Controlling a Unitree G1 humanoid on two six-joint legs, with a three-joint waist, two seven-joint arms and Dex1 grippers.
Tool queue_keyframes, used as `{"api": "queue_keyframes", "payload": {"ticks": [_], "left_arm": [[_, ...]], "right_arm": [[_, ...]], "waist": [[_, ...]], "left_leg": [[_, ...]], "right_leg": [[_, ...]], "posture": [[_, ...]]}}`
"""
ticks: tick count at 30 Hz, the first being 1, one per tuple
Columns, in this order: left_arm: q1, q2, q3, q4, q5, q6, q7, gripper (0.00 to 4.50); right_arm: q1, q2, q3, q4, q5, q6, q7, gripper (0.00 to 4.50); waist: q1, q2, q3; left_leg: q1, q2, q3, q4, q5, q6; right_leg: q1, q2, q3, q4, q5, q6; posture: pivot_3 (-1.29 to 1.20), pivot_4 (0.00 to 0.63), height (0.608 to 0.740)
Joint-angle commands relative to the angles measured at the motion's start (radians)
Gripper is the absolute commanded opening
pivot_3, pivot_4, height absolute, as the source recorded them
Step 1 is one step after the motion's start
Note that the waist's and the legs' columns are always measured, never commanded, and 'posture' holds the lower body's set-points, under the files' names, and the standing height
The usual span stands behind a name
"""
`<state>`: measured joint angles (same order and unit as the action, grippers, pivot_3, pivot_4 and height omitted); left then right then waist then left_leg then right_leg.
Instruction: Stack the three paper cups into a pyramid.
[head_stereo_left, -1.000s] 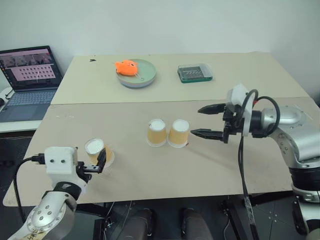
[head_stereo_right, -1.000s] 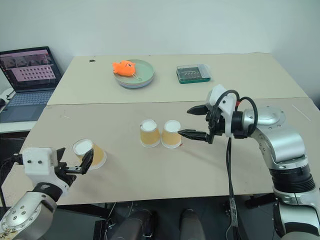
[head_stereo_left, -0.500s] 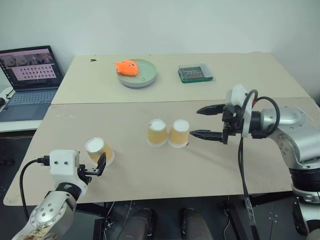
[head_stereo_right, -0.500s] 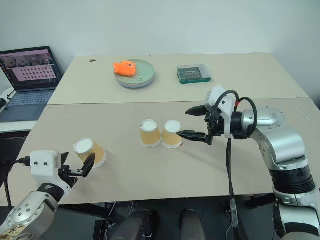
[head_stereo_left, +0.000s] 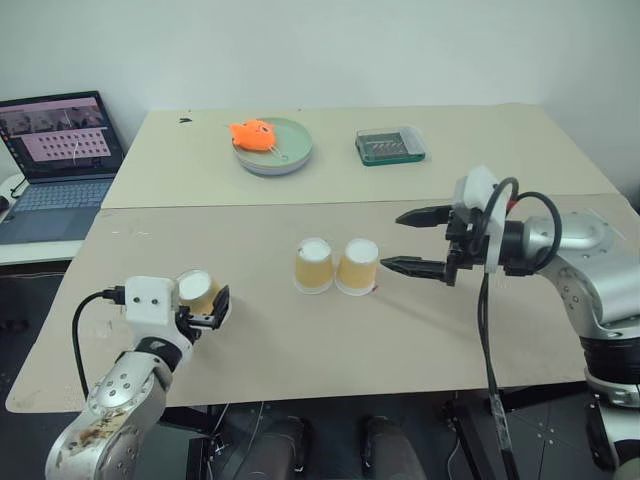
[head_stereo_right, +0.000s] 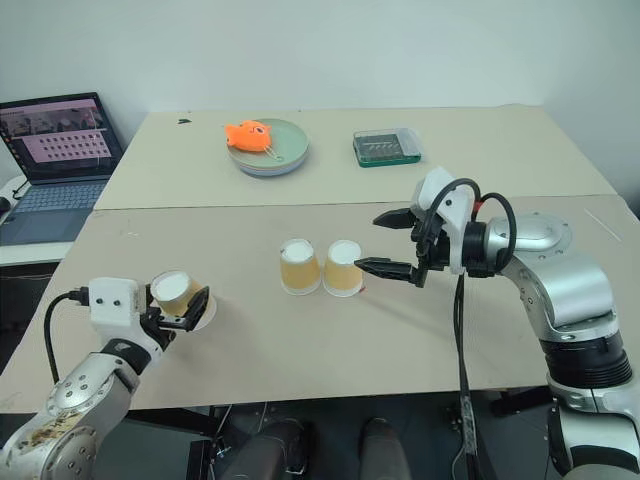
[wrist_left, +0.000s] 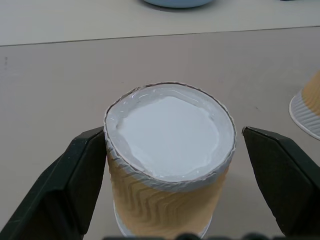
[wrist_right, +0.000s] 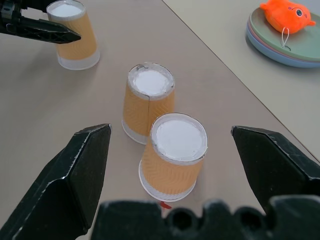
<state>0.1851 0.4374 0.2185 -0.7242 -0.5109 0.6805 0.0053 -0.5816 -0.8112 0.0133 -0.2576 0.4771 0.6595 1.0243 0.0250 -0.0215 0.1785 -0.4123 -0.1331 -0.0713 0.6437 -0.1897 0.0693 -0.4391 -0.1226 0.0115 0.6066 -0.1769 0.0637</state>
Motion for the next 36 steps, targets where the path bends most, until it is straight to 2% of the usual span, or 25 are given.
{"api": "queue_keyframes", "payload": {"ticks": [1,10,13,15,16,24,29,33,36], "left_arm": [[-0.026,-0.002,0.016,-0.005,0.019,0.001,-0.013,4.50],[-0.068,-0.009,0.023,-0.005,0.027,0.037,-0.018,4.50],[-0.074,-0.011,0.027,-0.006,0.031,0.043,-0.022,3.57],[-0.077,-0.011,0.026,-0.008,0.035,0.048,-0.023,2.75],[-0.079,-0.011,0.025,-0.008,0.035,0.052,-0.023,2.52],[-0.126,-0.016,0.039,0.013,0.034,0.053,-0.031,2.52],[-0.331,0.034,0.072,0.129,0.008,0.034,-0.096,2.52],[-0.665,0.167,0.016,0.405,0.012,-0.024,-0.316,2.52],[-0.976,0.191,-0.061,0.704,0.012,-0.044,-0.495,2.52]], "right_arm": [[-0.007,-0.015,-0.043,-0.039,0.018,-0.004,-0.006,4.48],[-0.011,-0.008,-0.042,-0.039,0.017,-0.003,-0.018,4.48],[-0.015,-0.011,-0.045,-0.031,0.015,-0.006,-0.018,4.50],[-0.014,-0.012,-0.044,-0.029,0.011,-0.009,-0.020,4.50],[-0.013,-0.011,-0.045,-0.029,0.011,-0.008,-0.021,4.50],[-0.008,-0.002,-0.034,-0.032,0.009,-0.011,-0.034,4.50],[-0.004,0.015,-0.040,-0.027,-0.002,-0.011,-0.074,4.50],[0.016,0.033,-0.049,-0.036,-0.011,-0.005,-0.128,4.50],[0.051,0.042,-0.067,-0.071,-0.007,0.008,-0.168,4.50]], "waist": [[0.001,0.000,0.000],[0.001,0.000,0.000],[0.000,0.000,0.000],[0.000,0.000,0.000],[0.000,0.000,0.000],[0.001,0.000,0.000],[0.006,-0.001,0.000],[0.015,-0.002,0.000],[0.021,-0.003,0.000]], "left_leg": [[0.000,0.000,0.000,0.000,0.000,0.000],[0.000,0.000,0.000,0.000,0.000,0.000],[0.000,0.000,0.000,0.000,0.000,0.000],[0.000,0.000,0.000,0.000,0.000,0.000],[0.000,0.000,0.000,0.000,0.000,0.000],[0.000,0.000,0.000,0.000,0.000,0.000],[0.000,0.000,0.000,0.000,0.000,-0.001],[0.000,0.000,-0.001,0.002,0.001,-0.001],[-0.001,-0.001,-0.001,0.002,0.001,0.000]], "right_leg": [[0.000,0.000,0.000,0.000,0.000,0.000],[0.000,0.000,0.000,0.000,0.000,0.000],[0.000,0.000,0.000,0.000,0.000,0.000],[0.000,0.000,0.000,0.000,0.000,0.000],[0.000,0.000,0.000,0.000,0.000,0.000],[0.000,0.000,0.000,0.000,0.000,0.000],[0.000,0.001,-0.001,0.001,0.000,0.000],[0.000,0.002,-0.002,0.002,0.001,-0.001],[0.000,0.001,-0.002,0.001,0.005,-0.007]], "posture": [[0.00,0.150,0.740],[0.00,0.150,0.740],[0.00,0.150,0.740],[0.00,0.150,0.740],[0.00,0.150,0.740],[0.00,0.150,0.740],[0.00,0.150,0.740],[0.00,0.150,0.740],[0.00,0.150,0.740]]}}
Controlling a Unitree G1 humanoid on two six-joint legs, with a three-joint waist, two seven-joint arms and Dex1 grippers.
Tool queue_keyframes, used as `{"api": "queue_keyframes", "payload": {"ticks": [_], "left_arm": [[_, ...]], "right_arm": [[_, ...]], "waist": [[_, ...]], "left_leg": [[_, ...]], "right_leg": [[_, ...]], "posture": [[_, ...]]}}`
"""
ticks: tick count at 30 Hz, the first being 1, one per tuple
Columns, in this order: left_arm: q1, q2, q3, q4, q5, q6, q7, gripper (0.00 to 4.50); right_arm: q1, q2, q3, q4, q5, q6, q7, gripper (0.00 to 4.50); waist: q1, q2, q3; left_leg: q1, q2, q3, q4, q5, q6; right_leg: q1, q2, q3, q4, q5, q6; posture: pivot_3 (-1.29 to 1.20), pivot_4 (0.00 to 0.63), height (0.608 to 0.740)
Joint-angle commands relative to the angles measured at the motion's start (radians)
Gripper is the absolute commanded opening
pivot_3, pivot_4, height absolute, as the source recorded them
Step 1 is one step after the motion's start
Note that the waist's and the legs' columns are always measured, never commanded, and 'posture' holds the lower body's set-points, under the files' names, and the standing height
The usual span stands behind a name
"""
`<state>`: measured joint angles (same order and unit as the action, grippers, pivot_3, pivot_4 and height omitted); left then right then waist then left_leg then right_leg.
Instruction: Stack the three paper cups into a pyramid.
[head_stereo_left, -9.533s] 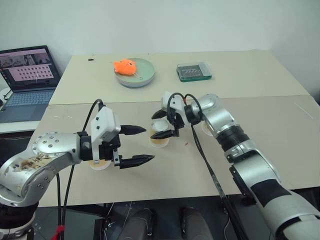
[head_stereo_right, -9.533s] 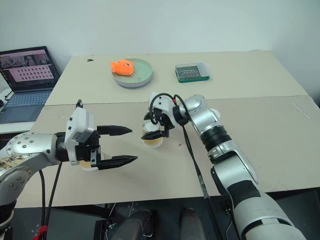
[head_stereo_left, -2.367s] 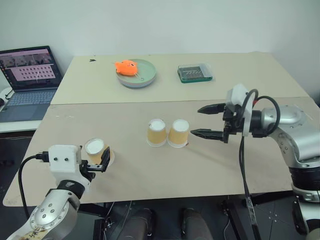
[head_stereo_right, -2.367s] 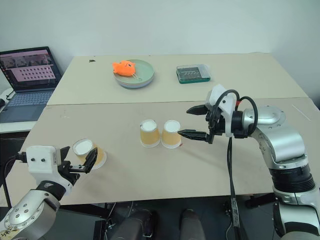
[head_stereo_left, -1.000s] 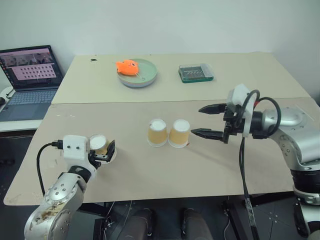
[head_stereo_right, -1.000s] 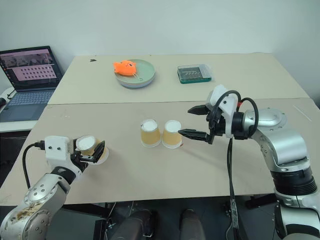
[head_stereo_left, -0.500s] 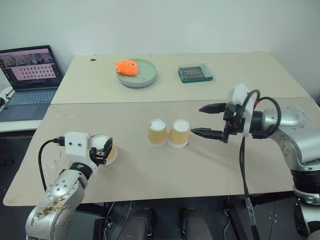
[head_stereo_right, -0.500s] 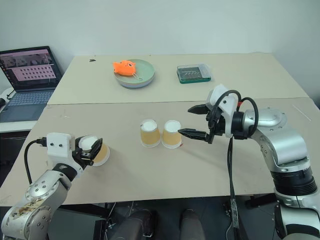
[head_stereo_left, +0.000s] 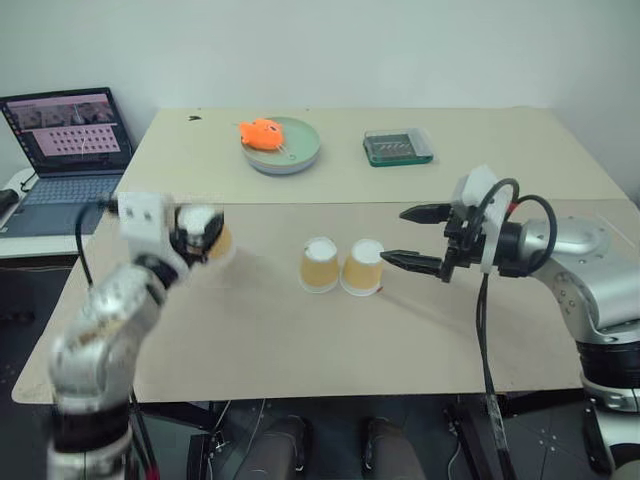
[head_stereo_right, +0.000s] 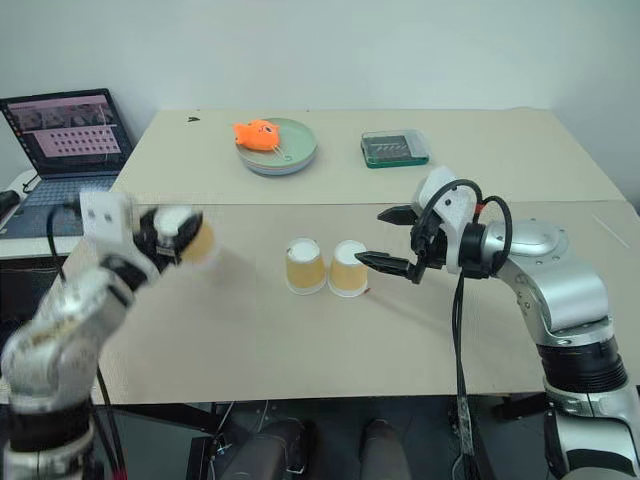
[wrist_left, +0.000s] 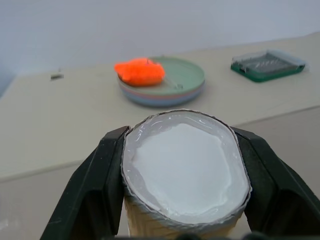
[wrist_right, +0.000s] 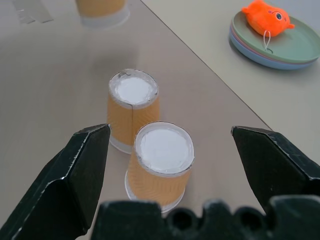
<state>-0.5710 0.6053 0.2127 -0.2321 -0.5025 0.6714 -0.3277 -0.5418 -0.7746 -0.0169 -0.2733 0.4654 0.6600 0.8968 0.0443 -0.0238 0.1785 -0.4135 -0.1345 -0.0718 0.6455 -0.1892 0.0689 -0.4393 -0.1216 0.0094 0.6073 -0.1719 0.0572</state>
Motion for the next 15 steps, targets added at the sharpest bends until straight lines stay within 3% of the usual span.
{"api": "queue_keyframes", "payload": {"ticks": [1,6,12,15], "left_arm": [[-0.295,0.018,-0.077,0.291,-0.002,-0.040,-0.228,2.52],[-0.599,-0.086,-0.158,0.566,-0.095,0.022,-0.581,2.52],[-0.684,-0.186,-0.293,0.629,-0.099,0.033,-0.891,2.52],[-0.679,-0.208,-0.369,0.675,-0.019,-0.035,-0.964,2.52]], "right_arm": [[0.022,0.004,-0.037,-0.064,0.001,0.010,-0.049,4.50],[0.074,-0.006,-0.057,-0.122,-0.001,0.027,-0.092,4.50],[0.119,-0.008,-0.086,-0.182,-0.004,0.061,-0.155,4.50],[0.145,-0.012,-0.119,-0.215,0.004,0.081,-0.183,4.50]], "waist": [[0.001,-0.001,0.000],[-0.008,-0.002,0.001],[-0.037,-0.002,0.001],[-0.040,-0.002,0.001]], "left_leg": [[-0.001,-0.001,-0.001,0.001,0.000,0.000],[-0.002,-0.004,-0.001,0.002,0.000,0.001],[-0.003,-0.004,-0.001,0.001,0.000,0.000],[-0.003,-0.004,-0.001,0.002,-0.003,0.006]], "right_leg": [[-0.001,0.000,-0.001,0.000,0.000,0.000],[-0.001,-0.001,0.001,-0.001,0.002,0.002],[-0.002,-0.002,0.002,-0.003,0.001,0.004],[-0.002,-0.002,0.002,-0.002,0.001,0.004]], "posture": [[0.00,0.150,0.740],[0.00,0.150,0.740],[0.00,0.150,0.740],[0.00,0.150,0.740]]}}
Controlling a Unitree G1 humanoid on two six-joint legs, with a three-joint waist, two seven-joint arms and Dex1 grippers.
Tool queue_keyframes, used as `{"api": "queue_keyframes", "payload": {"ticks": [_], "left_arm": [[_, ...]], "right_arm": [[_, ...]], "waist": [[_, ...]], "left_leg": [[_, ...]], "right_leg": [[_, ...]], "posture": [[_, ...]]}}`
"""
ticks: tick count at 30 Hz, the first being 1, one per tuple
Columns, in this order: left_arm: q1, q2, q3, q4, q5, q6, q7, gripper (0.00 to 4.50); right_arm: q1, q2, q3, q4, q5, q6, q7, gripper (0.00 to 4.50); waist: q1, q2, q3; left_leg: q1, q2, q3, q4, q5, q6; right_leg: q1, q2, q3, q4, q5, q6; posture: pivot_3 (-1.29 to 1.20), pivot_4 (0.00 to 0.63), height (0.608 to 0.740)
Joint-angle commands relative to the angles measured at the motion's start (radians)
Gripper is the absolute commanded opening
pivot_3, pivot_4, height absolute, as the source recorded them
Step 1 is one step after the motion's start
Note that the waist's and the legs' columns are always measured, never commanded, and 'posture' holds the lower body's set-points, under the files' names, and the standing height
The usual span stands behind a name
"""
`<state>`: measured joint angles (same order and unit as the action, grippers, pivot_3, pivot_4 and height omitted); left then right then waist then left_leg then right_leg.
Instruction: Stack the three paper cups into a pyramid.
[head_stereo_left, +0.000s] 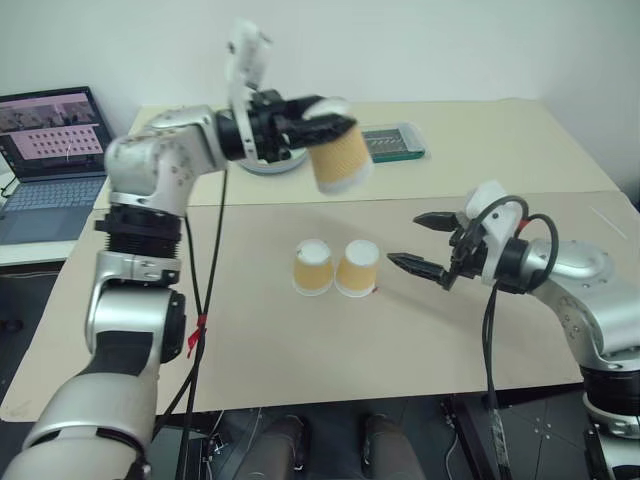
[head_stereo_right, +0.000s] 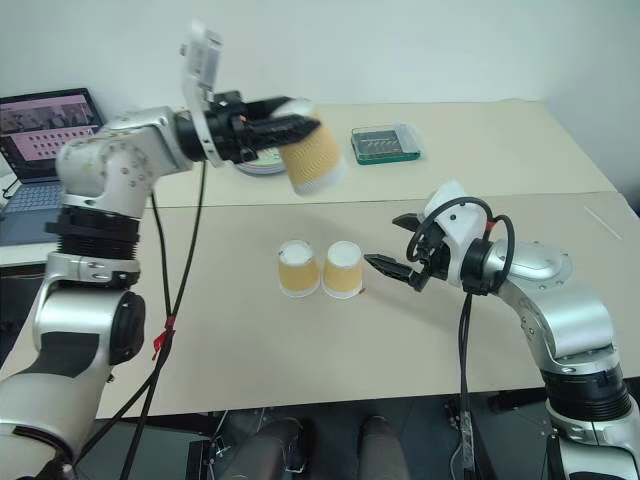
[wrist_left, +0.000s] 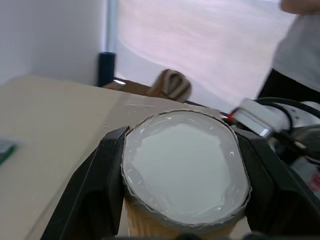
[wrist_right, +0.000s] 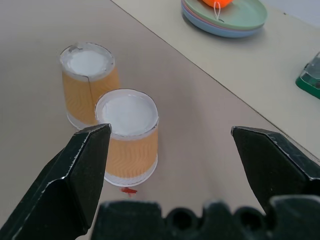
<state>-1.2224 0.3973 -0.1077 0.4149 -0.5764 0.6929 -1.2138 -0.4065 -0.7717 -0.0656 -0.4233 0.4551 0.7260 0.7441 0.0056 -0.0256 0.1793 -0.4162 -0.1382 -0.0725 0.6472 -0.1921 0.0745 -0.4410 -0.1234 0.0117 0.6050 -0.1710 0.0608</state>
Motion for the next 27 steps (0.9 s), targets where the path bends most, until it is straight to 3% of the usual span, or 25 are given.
{"api": "queue_keyframes", "payload": {"ticks": [1,13,27], "left_arm": [[-0.027,-0.003,-0.063,0.040,0.073,-0.071,-0.093,2.52],[-0.086,-0.006,-0.057,0.219,0.176,-0.183,-0.197,2.52],[-0.006,0.032,-0.093,0.197,0.286,-0.224,-0.274,2.52]], "right_arm": [[0.015,-0.015,-0.079,-0.073,0.019,0.021,-0.037,4.50],[0.053,-0.007,-0.095,-0.091,0.018,0.030,-0.067,4.50],[0.031,-0.008,-0.078,-0.066,0.019,0.026,-0.051,4.50]], "waist": [[-0.003,0.000,0.000],[-0.004,0.000,0.000],[-0.003,0.000,0.000]], "left_leg": [[0.000,0.000,0.000,0.000,0.000,0.000],[0.000,0.002,0.000,0.005,0.000,0.000],[0.000,0.002,0.000,0.007,0.000,0.001]], "right_leg": [[0.000,0.000,0.000,0.000,0.000,0.000],[0.001,0.001,0.000,0.004,0.000,0.000],[0.001,0.001,0.000,0.005,0.000,0.000]], "posture": [[0.00,0.150,0.740],[0.00,0.150,0.740],[0.00,0.150,0.740]]}}
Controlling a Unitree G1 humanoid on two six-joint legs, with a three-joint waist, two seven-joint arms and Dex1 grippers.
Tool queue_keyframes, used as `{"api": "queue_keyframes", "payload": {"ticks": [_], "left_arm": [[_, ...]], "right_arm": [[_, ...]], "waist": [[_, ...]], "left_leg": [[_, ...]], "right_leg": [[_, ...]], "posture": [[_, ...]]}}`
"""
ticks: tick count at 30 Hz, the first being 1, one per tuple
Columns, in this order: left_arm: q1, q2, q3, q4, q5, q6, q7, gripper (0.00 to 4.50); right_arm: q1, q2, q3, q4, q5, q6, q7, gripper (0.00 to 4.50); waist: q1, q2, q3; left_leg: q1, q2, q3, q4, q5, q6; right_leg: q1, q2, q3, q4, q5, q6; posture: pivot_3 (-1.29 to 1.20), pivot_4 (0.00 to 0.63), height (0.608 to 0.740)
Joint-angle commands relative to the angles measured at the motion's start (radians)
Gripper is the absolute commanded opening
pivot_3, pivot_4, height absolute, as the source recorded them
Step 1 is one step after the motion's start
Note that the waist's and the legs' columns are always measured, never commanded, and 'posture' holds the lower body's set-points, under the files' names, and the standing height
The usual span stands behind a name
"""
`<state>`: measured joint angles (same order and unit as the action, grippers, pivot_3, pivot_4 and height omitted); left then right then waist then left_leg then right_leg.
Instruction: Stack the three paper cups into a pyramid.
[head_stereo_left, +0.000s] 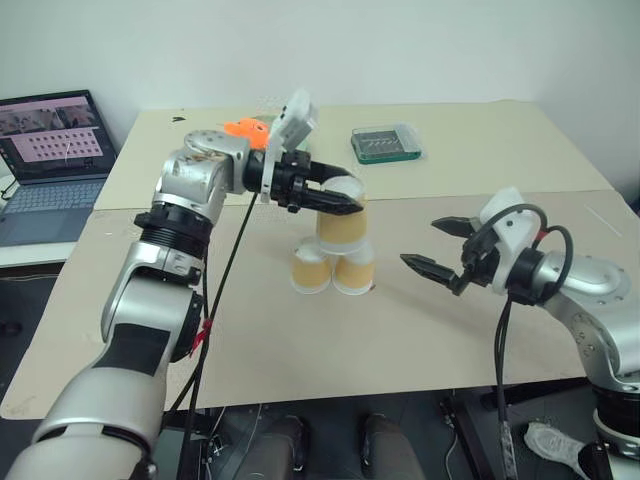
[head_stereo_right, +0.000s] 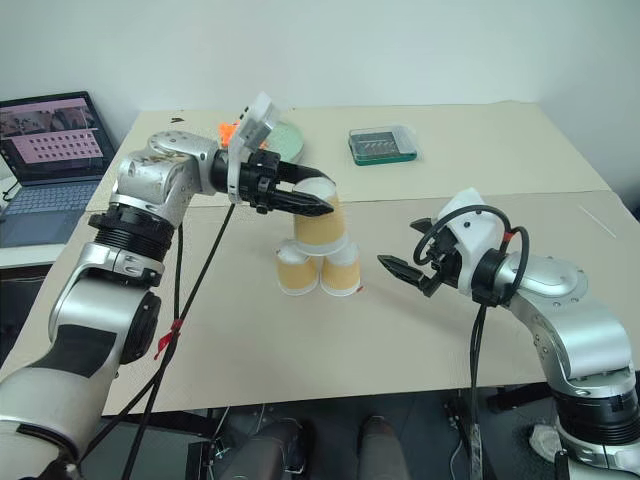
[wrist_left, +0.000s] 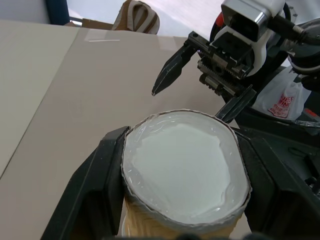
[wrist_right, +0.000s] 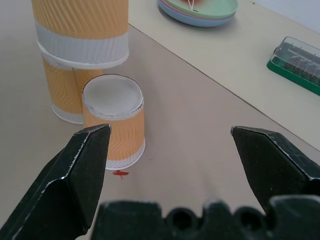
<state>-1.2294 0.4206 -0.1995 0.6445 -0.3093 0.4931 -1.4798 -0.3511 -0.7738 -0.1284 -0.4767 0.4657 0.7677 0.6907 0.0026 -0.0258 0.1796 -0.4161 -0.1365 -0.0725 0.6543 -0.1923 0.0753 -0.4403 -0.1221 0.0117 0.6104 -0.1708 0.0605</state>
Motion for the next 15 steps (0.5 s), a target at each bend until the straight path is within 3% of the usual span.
{"api": "queue_keyframes", "payload": {"ticks": [1,15], "left_arm": [[0.001,0.006,0.001,-0.030,0.023,-0.023,-0.002,2.52],[-0.012,-0.022,0.003,0.023,0.059,-0.056,-0.007,2.52]], "right_arm": [[-0.024,-0.006,-0.016,-0.014,0.010,-0.016,0.003,4.50],[-0.002,-0.007,-0.035,-0.042,0.031,-0.003,-0.004,4.50]], "waist": [[0.000,0.000,0.000],[0.001,0.000,0.000]], "left_leg": [[0.000,0.000,0.000,0.000,0.000,0.000],[-0.001,0.000,0.000,0.004,-0.002,0.002]], "right_leg": [[0.000,0.000,0.000,0.000,0.000,0.000],[0.001,0.000,0.000,0.000,0.000,0.001]], "posture": [[0.00,0.150,0.740],[0.00,0.150,0.740]]}}
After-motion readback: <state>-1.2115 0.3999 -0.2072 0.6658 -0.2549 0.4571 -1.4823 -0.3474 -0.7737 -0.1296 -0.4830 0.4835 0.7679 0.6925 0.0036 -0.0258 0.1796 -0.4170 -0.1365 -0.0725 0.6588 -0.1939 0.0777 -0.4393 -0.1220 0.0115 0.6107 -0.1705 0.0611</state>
